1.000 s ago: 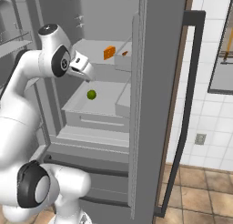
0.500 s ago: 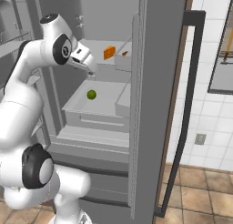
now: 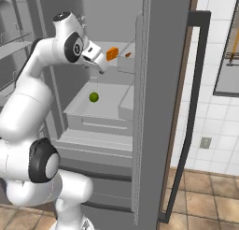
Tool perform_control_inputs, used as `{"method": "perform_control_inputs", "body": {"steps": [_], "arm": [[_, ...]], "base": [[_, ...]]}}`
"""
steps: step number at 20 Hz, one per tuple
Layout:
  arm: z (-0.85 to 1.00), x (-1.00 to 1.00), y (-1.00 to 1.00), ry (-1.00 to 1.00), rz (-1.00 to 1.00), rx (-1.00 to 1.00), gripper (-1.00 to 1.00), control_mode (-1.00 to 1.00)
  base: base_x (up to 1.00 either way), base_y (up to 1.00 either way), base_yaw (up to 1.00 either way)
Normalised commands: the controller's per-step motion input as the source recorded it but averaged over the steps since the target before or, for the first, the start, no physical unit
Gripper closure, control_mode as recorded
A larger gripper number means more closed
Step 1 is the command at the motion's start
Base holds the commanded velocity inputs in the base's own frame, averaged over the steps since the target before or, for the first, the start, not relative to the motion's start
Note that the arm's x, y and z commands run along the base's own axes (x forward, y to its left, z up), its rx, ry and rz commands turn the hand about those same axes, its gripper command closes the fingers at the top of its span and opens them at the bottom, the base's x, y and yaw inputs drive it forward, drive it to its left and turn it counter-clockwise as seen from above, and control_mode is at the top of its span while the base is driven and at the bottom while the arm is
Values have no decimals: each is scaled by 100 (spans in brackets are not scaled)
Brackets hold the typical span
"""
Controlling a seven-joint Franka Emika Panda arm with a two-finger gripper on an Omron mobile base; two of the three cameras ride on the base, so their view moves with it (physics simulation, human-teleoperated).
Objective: Take the cheese, chicken drumstick, and lime from the fridge and place them on the plate on the dining counter to create an appetizer plate.
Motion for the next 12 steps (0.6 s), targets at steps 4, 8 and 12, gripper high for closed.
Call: {"method": "perform_control_inputs", "body": {"steps": [4,8,12], "arm": [[0,35,-3,0,0,0,-100,-100],[5,34,0,0,-2,0,-100,-100],[1,35,0,0,-2,0,-100,-100]], "base": [[0,0,0],[0,0,0],[0,0,0]]}}
